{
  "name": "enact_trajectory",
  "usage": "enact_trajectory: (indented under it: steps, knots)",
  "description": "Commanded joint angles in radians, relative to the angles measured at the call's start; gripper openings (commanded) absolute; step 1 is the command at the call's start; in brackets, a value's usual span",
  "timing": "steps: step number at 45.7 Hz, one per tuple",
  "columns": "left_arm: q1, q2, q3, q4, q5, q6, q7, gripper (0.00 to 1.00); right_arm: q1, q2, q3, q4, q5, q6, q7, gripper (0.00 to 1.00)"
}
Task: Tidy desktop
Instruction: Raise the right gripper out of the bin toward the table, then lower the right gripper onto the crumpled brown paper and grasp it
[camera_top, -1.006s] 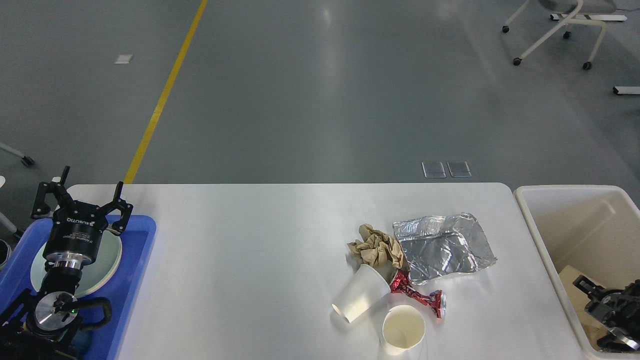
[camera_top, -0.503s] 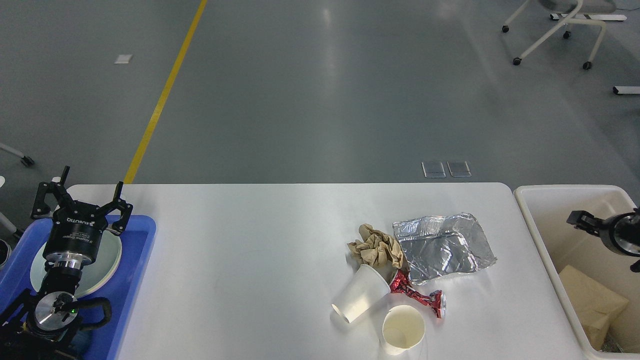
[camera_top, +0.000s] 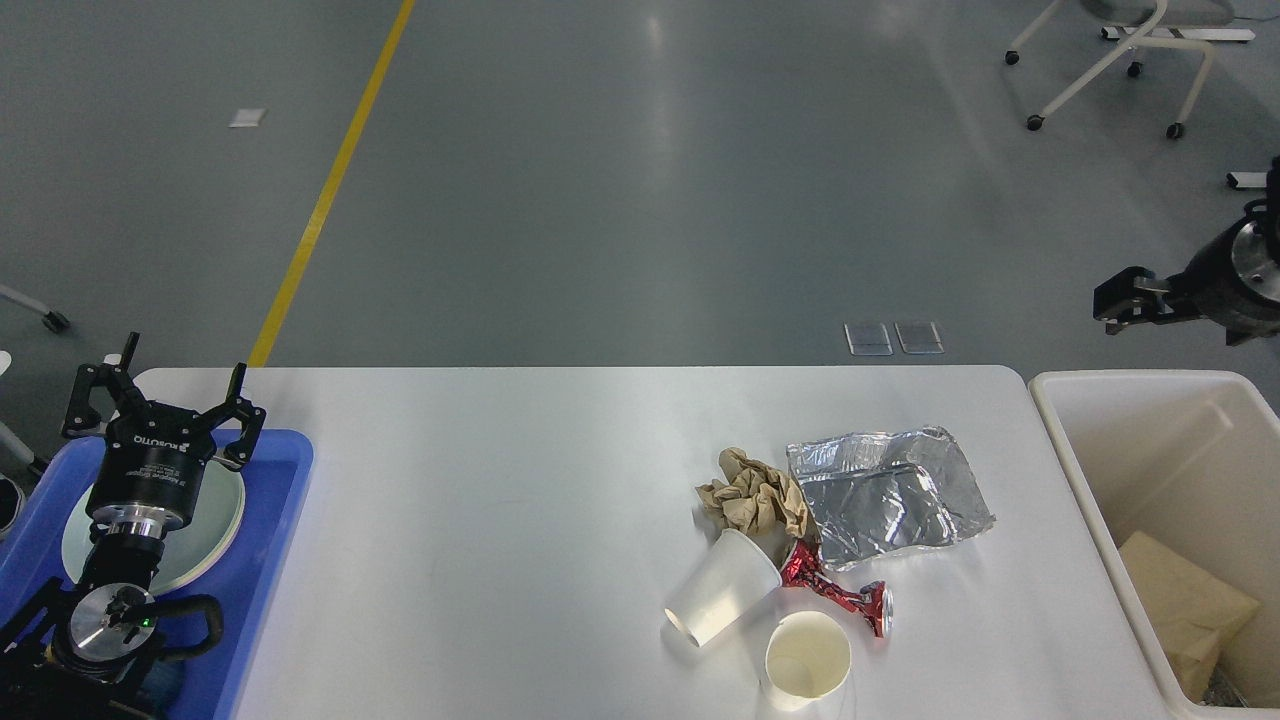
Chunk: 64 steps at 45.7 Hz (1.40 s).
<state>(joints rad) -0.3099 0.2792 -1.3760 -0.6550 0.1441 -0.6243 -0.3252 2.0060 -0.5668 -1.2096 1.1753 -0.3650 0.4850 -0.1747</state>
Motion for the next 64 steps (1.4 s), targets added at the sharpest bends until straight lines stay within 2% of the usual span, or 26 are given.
enact_trajectory:
  steps: [1, 12, 20, 27, 31, 42, 48, 59, 64]
  knots:
    - [0.000, 0.000, 0.000, 0.000, 0.000, 0.000, 0.000, 0.97, 0.175, 0.048, -0.038, 0.170, 0.017, 0.026, -0.006, 1.00]
    - [0.000, 0.000, 0.000, 0.000, 0.000, 0.000, -0.002, 0.97, 0.437, 0.148, -0.031, 0.441, 0.149, 0.040, -0.014, 1.00]
    - [0.000, 0.000, 0.000, 0.000, 0.000, 0.000, -0.002, 0.97, 0.531, 0.289, -0.011, 0.546, 0.189, 0.078, -0.005, 1.00]
    - [0.000, 0.000, 0.000, 0.000, 0.000, 0.000, 0.000, 0.97, 0.539, 0.320, 0.045, 0.549, 0.204, 0.205, 0.003, 1.00]
    - [0.000, 0.000, 0.000, 0.000, 0.000, 0.000, 0.000, 0.97, 0.539, 0.320, 0.059, 0.547, 0.251, 0.234, 0.004, 1.00]
    - [0.000, 0.000, 0.000, 0.000, 0.000, 0.000, 0.000, 0.97, 0.530, 0.326, 0.058, 0.515, 0.393, 0.192, 0.035, 1.00]
    - [0.000, 0.000, 0.000, 0.000, 0.000, 0.000, 0.000, 0.97, 0.511, 0.344, 0.059, 0.509, 0.396, 0.142, 0.037, 1.00]
    - [0.000, 0.000, 0.000, 0.000, 0.000, 0.000, 0.002, 0.97, 0.487, 0.363, 0.061, 0.469, 0.454, 0.127, 0.040, 1.00]
    - [0.000, 0.000, 0.000, 0.000, 0.000, 0.000, 0.000, 0.97, 0.419, 0.421, 0.077, 0.437, 0.495, 0.038, 0.029, 0.99]
